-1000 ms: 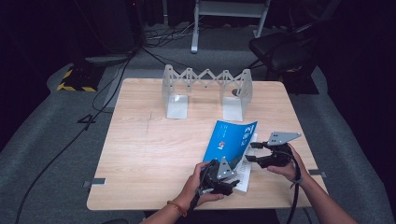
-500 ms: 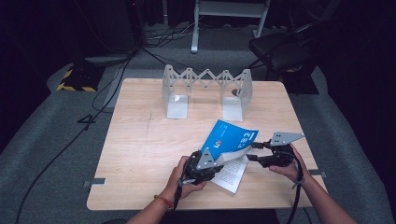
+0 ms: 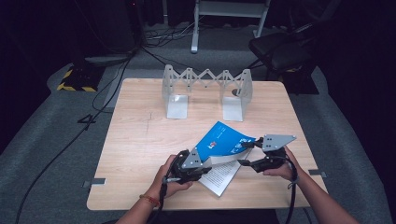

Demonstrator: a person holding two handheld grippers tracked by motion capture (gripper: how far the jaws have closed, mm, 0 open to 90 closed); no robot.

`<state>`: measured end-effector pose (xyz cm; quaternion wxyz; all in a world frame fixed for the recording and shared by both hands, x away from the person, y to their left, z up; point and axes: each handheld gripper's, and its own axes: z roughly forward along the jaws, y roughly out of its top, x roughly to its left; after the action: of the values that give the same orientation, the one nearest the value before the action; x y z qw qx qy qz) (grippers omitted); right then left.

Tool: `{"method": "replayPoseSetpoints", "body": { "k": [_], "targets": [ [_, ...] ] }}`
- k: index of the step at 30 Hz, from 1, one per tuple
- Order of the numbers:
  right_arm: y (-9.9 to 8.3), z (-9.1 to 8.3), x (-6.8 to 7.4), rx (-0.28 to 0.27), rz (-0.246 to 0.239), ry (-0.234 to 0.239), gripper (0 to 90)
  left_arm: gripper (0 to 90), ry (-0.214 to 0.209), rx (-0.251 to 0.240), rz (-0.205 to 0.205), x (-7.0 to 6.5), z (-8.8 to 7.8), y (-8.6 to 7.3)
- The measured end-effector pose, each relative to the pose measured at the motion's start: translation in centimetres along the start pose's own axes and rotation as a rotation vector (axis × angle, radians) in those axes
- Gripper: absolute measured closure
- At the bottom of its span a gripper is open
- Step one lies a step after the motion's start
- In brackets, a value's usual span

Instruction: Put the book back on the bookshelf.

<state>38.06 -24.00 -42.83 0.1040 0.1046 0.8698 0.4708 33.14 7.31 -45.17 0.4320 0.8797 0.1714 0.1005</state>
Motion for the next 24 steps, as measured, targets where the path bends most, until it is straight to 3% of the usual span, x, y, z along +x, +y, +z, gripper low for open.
{"method": "replayPoseSetpoints", "body": {
  "k": [1,4,8,11,18,22,24],
  "targets": [
    [-0.1,0.9,-0.1,-0.007,-0.007,0.032,34.6,74.3,-0.001,0.001,-0.002,0.2,-0.3,-0.1],
    [-0.4,1.8,-0.1,-0.028,-0.018,0.07,34.6,73.8,-0.011,0.0,-0.02,0.6,-0.7,-0.5],
    [-0.8,2.7,-0.1,0.005,-0.037,0.074,34.3,73.2,-0.019,0.005,-0.023,1.0,-1.0,-0.8],
    [-1.0,3.6,-0.3,0.061,-0.084,0.038,36.8,72.9,-0.022,0.005,-0.017,1.3,-1.2,-1.1],
    [-2.2,4.0,-1.5,0.115,-0.111,-0.063,40.0,72.0,-0.024,0.003,-0.021,2.2,-2.1,-1.3],
    [-2.5,4.1,-1.5,0.109,-0.146,-0.119,52.3,71.3,-0.037,-0.013,-0.035,3.2,-2.6,-1.4],
    [-2.3,4.2,-1.2,0.11,-0.19,-0.131,56.8,69.9,-0.028,-0.012,-0.038,3.3,-2.8,-1.4]
  ]
}}
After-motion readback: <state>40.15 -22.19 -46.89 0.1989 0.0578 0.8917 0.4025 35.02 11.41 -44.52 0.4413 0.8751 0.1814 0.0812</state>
